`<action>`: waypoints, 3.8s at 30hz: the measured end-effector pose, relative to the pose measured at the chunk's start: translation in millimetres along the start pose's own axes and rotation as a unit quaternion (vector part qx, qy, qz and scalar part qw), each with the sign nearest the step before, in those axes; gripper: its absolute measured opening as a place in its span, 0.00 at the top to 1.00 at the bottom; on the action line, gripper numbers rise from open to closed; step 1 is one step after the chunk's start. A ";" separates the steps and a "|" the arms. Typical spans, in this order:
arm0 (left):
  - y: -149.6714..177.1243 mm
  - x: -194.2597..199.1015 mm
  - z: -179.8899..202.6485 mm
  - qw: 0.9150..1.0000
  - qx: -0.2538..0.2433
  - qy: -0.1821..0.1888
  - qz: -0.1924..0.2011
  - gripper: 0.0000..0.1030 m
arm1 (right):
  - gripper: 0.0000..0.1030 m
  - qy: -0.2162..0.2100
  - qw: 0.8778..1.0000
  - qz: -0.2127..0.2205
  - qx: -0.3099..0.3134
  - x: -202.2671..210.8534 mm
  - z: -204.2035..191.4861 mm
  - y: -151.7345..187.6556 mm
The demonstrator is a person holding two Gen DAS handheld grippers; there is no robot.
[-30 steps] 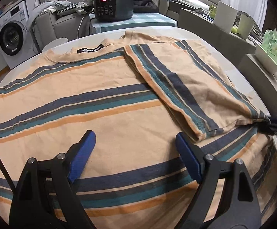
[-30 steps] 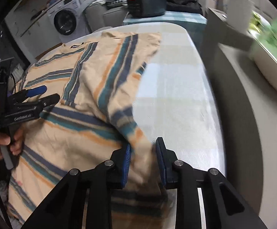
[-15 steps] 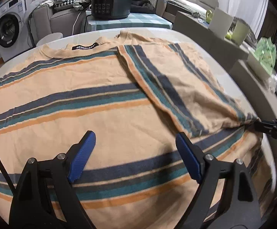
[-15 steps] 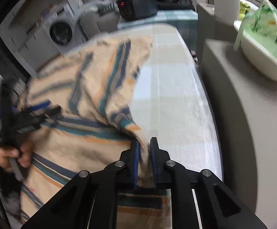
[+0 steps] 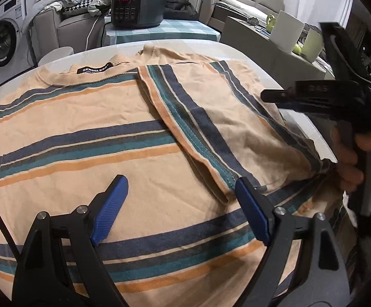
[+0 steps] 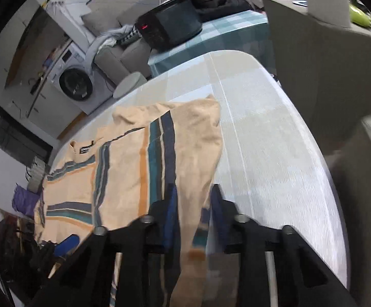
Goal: Fold small clothes
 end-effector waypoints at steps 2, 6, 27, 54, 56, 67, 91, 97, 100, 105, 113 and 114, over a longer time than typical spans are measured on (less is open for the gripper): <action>0.1 0.1 -1.6 1.000 0.002 0.006 0.001 0.18 | 0.95 0.001 1.000 -0.003 0.018 -3.0 -4.1 -5.0; 2.5 0.3 -5.3 1.000 0.002 -0.001 0.007 0.18 | 0.97 0.030 0.999 0.018 0.028 -1.1 4.0 -18.2; 11.0 64.5 -22.9 0.998 0.018 -0.032 0.042 0.18 | 0.92 0.074 0.993 0.017 0.093 74.7 -6.7 91.4; 188.0 263.8 -360.0 0.892 0.412 -0.118 0.144 0.13 | 0.02 -0.083 0.981 0.063 0.163 56.8 -260.1 126.4; 191.4 259.2 -374.0 0.890 0.423 -0.076 0.149 0.13 | 0.02 -0.087 0.981 0.053 0.167 48.0 -261.6 126.1; 193.4 224.2 -403.7 0.858 0.480 0.011 0.181 0.91 | 0.02 -0.078 0.982 0.039 0.169 31.9 -257.8 126.8; 70.2 148.0 -159.9 0.987 0.144 0.063 0.045 0.80 | 0.02 -0.058 0.990 0.035 0.120 26.4 -205.4 120.4; 96.3 184.5 -219.2 0.976 0.197 -0.009 0.093 0.61 | 0.02 -0.068 0.988 0.021 0.134 4.7 -235.1 111.3; 107.3 176.1 -246.3 0.969 0.226 -0.064 0.076 0.61 | 0.03 -0.076 0.985 0.002 0.157 -11.1 -263.0 107.3; 126.4 179.4 -262.0 0.967 0.235 -0.069 0.069 0.61 | 0.07 -0.123 0.973 -0.027 0.195 -25.9 -316.6 111.1; 135.1 184.4 -273.2 0.964 0.243 -0.089 0.068 0.84 | 0.46 -0.100 0.958 -0.048 0.265 -58.0 -379.9 125.1; 136.3 186.4 -275.6 0.963 0.247 -0.084 0.070 0.86 | 0.66 -0.094 0.957 -0.056 0.268 -64.5 -380.7 126.6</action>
Point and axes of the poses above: each gripper's, at about its wrist camera, not at the fingertips, and x roughly against the way its jaws point, z to its right, y to its underside, the point moved 2 cm from there along -x, roughly the way its jaws point, and after that the axes turned 6 degrees about y, right-handed, at the moved point
